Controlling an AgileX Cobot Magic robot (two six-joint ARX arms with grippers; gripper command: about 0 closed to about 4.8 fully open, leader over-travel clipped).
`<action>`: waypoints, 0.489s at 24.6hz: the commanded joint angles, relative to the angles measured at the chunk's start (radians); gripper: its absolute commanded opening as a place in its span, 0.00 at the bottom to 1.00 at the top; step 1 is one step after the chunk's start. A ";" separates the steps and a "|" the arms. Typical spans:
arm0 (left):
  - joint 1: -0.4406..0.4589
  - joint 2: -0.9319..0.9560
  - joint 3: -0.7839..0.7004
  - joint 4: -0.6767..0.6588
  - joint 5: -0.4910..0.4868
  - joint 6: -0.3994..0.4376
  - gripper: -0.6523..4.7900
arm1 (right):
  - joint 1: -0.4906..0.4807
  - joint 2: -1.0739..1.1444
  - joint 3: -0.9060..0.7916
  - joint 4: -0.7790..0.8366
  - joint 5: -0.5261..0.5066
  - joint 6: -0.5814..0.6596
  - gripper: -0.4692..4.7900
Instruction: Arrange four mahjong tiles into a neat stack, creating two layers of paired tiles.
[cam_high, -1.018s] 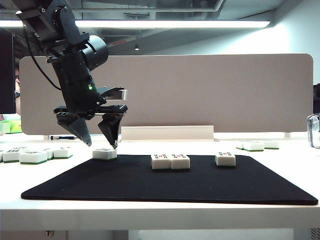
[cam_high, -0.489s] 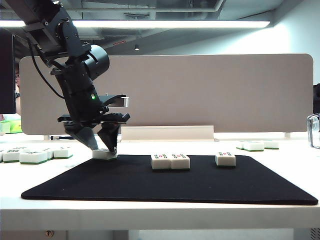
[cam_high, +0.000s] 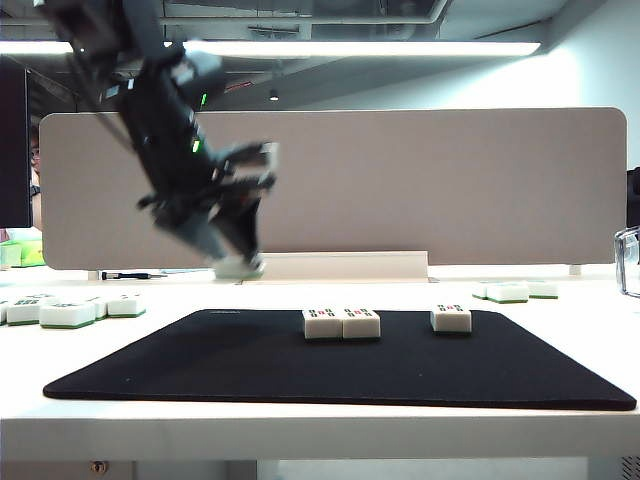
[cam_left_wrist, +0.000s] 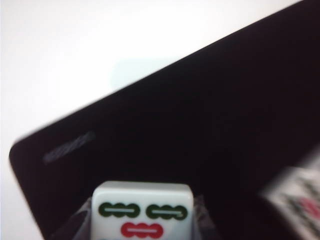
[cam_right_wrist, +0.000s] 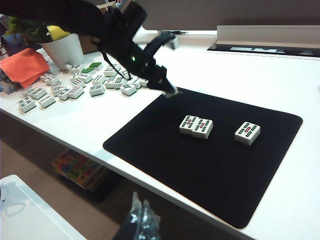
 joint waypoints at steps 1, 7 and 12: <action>-0.073 -0.060 0.003 -0.047 0.026 0.220 0.50 | 0.000 -0.012 0.003 0.009 0.001 0.000 0.09; -0.165 -0.061 0.001 -0.059 0.061 0.386 0.50 | 0.000 -0.012 0.003 0.009 0.001 0.000 0.09; -0.173 -0.050 0.001 -0.053 0.180 0.456 0.50 | 0.000 -0.012 0.003 0.009 0.001 0.000 0.09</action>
